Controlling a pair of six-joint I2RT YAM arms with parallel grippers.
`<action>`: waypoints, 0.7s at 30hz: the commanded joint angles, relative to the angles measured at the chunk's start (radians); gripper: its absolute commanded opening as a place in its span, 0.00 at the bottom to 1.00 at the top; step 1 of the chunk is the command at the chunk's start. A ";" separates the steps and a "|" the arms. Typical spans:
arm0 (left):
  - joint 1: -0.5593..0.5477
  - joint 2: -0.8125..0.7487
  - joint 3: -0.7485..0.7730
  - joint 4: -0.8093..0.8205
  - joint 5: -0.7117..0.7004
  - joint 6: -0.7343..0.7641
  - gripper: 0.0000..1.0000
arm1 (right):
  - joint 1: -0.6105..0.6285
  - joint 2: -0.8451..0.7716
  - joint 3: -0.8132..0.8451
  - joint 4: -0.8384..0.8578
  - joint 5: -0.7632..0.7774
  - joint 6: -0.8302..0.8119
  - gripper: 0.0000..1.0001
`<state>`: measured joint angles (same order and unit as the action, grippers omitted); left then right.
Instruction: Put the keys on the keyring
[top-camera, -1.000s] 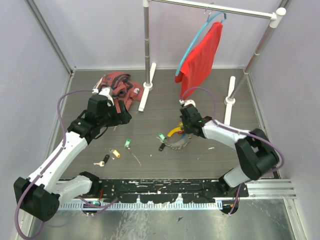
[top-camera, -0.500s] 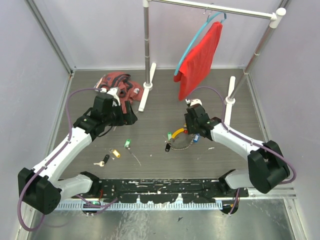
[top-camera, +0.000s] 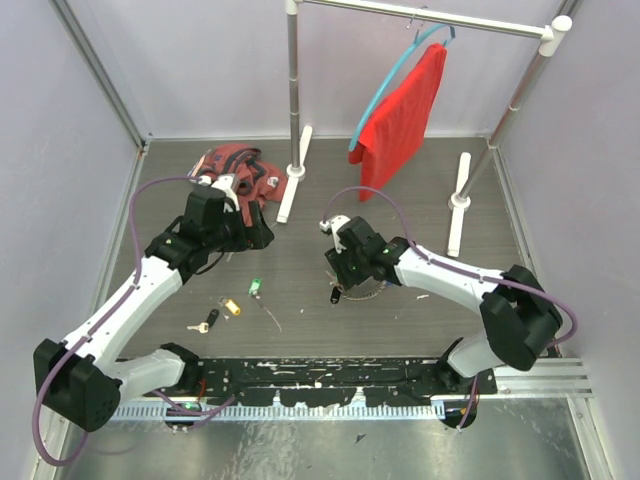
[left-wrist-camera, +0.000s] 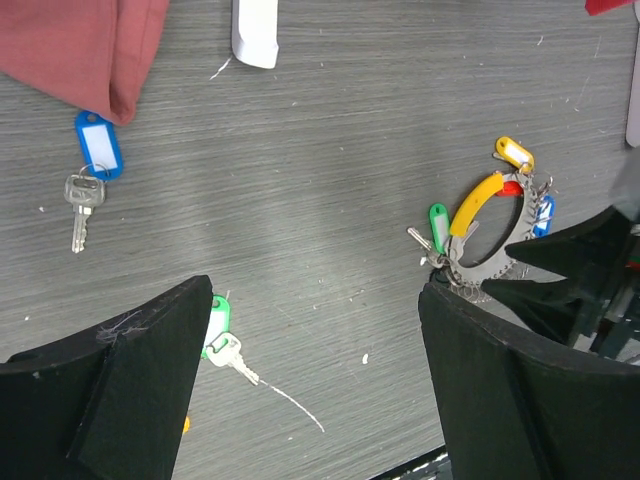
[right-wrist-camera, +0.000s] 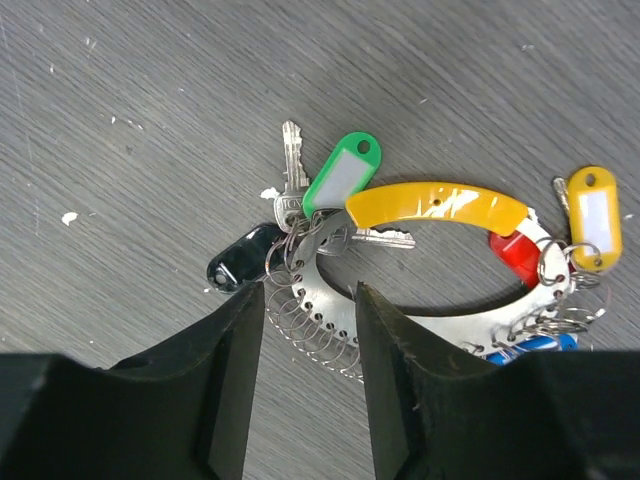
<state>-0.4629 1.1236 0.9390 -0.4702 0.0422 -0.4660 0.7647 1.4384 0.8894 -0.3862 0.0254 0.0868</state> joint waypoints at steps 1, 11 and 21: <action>-0.003 -0.028 -0.008 0.006 -0.017 0.006 0.91 | 0.032 0.058 0.068 -0.010 -0.052 -0.035 0.49; -0.004 -0.031 -0.007 0.011 -0.010 -0.008 0.91 | 0.048 0.129 0.106 0.026 0.130 0.224 0.47; -0.004 -0.049 -0.012 0.000 -0.023 -0.006 0.91 | 0.077 0.201 0.150 -0.027 0.244 0.368 0.37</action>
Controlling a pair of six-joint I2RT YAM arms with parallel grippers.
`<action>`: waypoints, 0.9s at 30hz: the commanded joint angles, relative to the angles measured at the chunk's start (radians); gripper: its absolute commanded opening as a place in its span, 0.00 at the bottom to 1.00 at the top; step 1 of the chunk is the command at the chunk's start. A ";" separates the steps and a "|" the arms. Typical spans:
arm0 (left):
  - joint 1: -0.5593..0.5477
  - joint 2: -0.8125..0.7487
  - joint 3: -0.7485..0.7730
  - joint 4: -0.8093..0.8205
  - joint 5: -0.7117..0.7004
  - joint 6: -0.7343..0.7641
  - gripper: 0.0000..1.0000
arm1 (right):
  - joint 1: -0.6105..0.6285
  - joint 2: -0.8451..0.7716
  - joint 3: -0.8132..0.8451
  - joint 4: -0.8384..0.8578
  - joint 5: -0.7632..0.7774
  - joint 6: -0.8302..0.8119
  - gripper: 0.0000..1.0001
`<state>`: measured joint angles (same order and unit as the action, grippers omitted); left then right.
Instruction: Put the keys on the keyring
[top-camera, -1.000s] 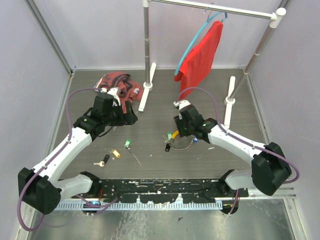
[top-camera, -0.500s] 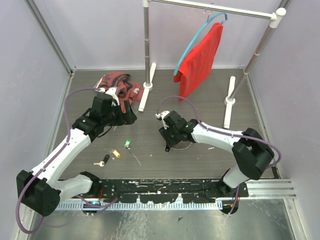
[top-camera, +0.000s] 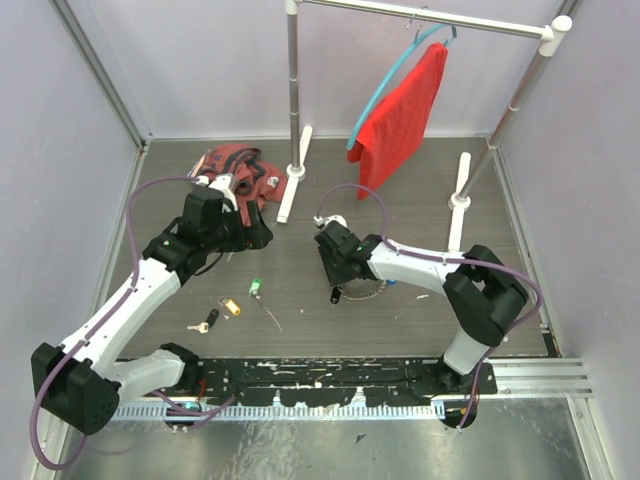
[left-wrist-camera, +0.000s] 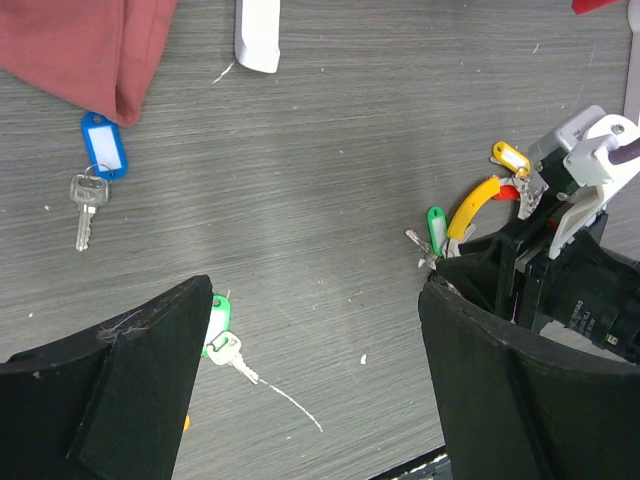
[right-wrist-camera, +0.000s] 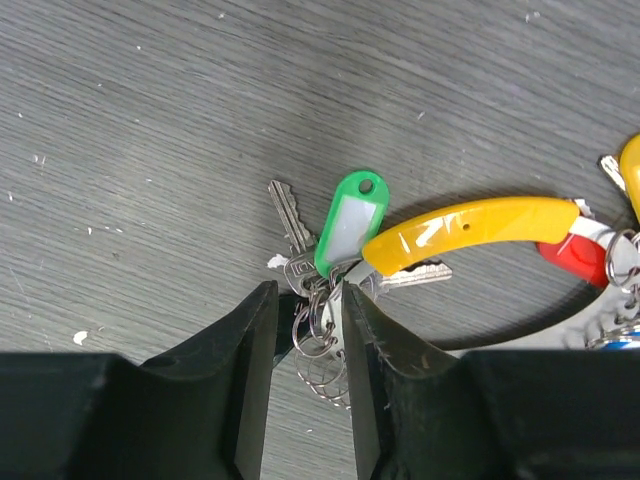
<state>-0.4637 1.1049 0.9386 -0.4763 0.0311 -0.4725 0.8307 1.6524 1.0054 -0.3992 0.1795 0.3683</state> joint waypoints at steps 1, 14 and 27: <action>-0.003 -0.031 -0.013 0.006 -0.012 -0.001 0.91 | 0.011 -0.012 0.032 -0.018 0.098 0.095 0.37; -0.003 -0.037 -0.013 0.007 -0.007 -0.003 0.91 | 0.015 0.029 0.039 -0.037 0.079 0.126 0.31; -0.003 -0.056 -0.018 -0.001 -0.014 -0.005 0.91 | 0.015 0.032 0.035 -0.033 0.051 0.147 0.33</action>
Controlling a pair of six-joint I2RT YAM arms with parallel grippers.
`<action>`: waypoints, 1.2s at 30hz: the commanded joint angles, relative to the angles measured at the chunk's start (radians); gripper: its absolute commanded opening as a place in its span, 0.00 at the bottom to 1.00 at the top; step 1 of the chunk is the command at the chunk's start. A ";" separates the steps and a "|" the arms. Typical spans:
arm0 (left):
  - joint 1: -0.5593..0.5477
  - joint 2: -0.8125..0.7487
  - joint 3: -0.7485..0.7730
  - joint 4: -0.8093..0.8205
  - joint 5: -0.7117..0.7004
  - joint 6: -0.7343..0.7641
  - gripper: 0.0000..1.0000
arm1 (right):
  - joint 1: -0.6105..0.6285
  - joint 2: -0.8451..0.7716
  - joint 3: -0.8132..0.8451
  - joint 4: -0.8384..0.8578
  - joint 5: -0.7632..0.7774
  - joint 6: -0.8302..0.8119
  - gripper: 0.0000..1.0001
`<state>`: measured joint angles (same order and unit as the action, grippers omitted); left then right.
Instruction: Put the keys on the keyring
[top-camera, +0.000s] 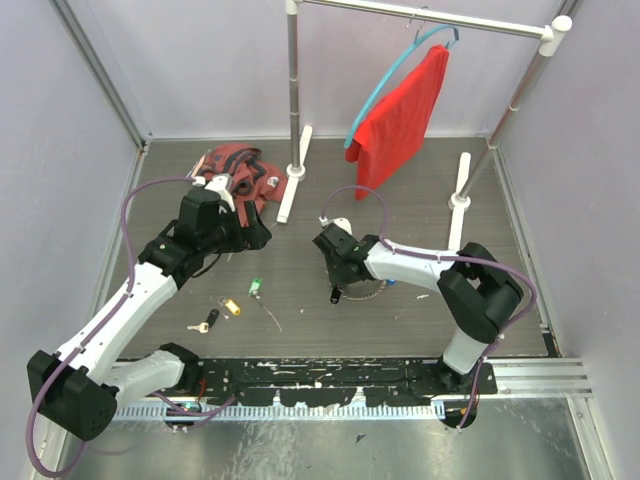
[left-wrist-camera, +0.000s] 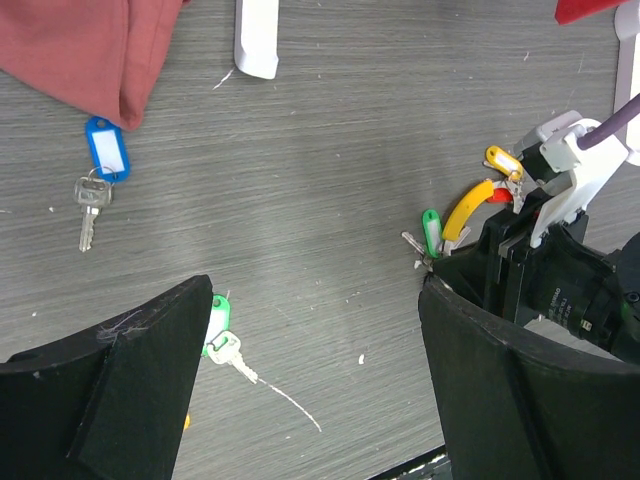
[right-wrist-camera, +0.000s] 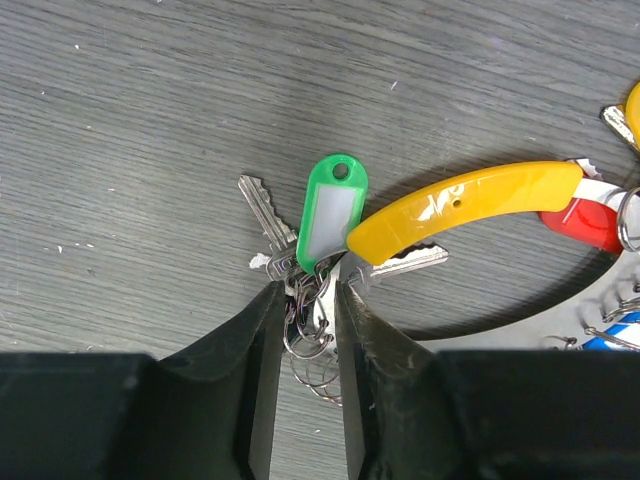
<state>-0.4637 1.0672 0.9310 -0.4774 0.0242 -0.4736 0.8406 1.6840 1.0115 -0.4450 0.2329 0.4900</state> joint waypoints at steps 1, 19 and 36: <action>-0.003 -0.018 -0.011 0.000 -0.007 -0.003 0.91 | 0.005 -0.002 0.029 0.013 -0.002 0.026 0.32; -0.003 -0.040 -0.013 0.019 0.021 -0.001 0.86 | -0.002 -0.125 0.048 0.024 0.047 0.060 0.01; -0.227 -0.007 0.000 0.232 0.034 0.064 0.91 | -0.121 -0.381 0.065 0.109 0.060 0.266 0.01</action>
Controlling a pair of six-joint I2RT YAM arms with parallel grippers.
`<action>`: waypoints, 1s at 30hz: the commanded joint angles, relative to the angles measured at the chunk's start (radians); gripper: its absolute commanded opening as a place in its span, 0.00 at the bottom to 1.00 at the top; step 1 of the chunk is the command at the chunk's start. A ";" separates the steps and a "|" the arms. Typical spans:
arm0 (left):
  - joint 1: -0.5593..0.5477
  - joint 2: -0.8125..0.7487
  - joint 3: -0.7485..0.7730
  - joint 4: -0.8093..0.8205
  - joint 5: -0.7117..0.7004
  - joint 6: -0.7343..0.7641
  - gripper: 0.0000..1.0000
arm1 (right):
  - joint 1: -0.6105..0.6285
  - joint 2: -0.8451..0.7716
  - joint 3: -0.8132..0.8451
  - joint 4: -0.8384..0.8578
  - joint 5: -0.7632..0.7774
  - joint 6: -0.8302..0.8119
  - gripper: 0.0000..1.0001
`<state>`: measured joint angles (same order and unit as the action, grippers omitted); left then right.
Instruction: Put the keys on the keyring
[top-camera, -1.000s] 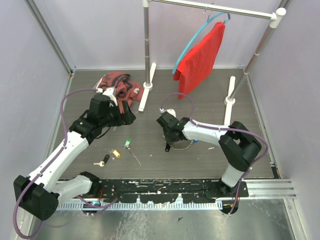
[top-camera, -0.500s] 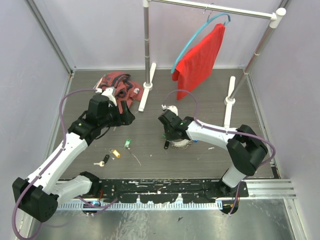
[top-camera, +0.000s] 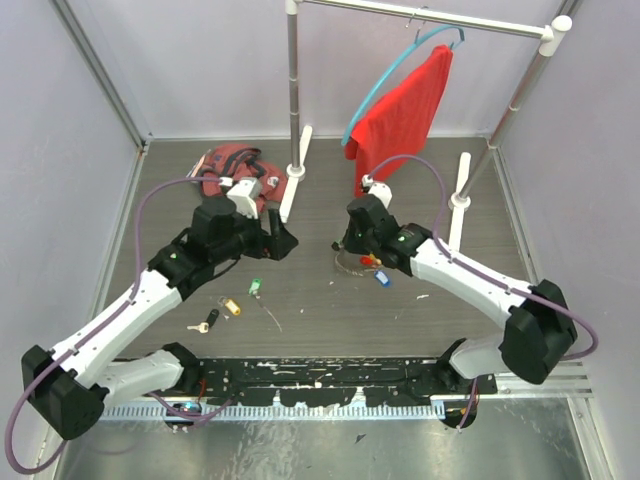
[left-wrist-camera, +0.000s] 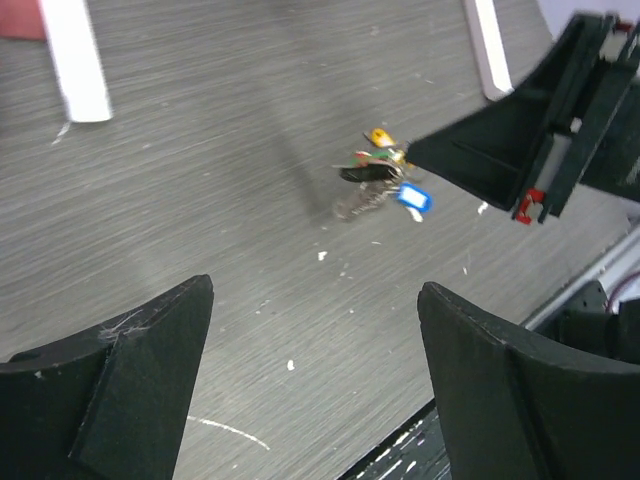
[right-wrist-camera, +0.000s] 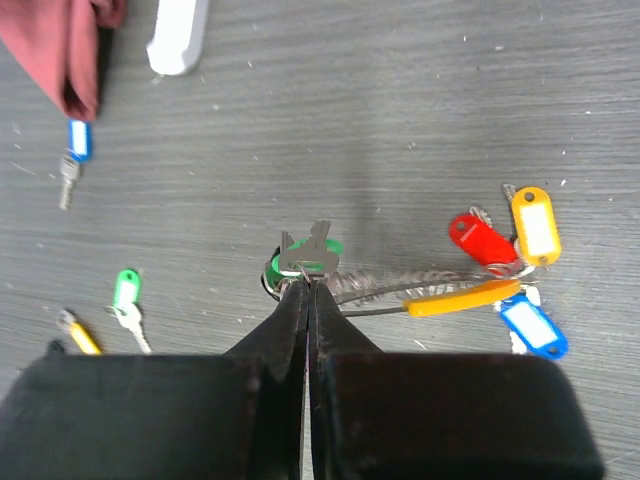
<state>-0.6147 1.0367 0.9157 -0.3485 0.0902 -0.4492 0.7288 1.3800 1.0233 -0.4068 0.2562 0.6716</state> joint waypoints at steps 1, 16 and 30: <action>-0.096 0.034 0.016 0.127 -0.037 0.046 0.91 | -0.015 -0.090 0.056 0.071 0.039 0.094 0.01; -0.149 0.075 0.017 0.303 0.126 0.183 0.70 | -0.030 -0.247 0.160 0.045 -0.006 0.133 0.01; -0.205 0.146 0.055 0.378 0.098 0.223 0.80 | -0.030 -0.272 0.234 0.061 -0.078 0.196 0.01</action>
<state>-0.8131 1.1557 0.9207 -0.0257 0.2039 -0.2546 0.7025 1.1469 1.1976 -0.4019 0.2173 0.8314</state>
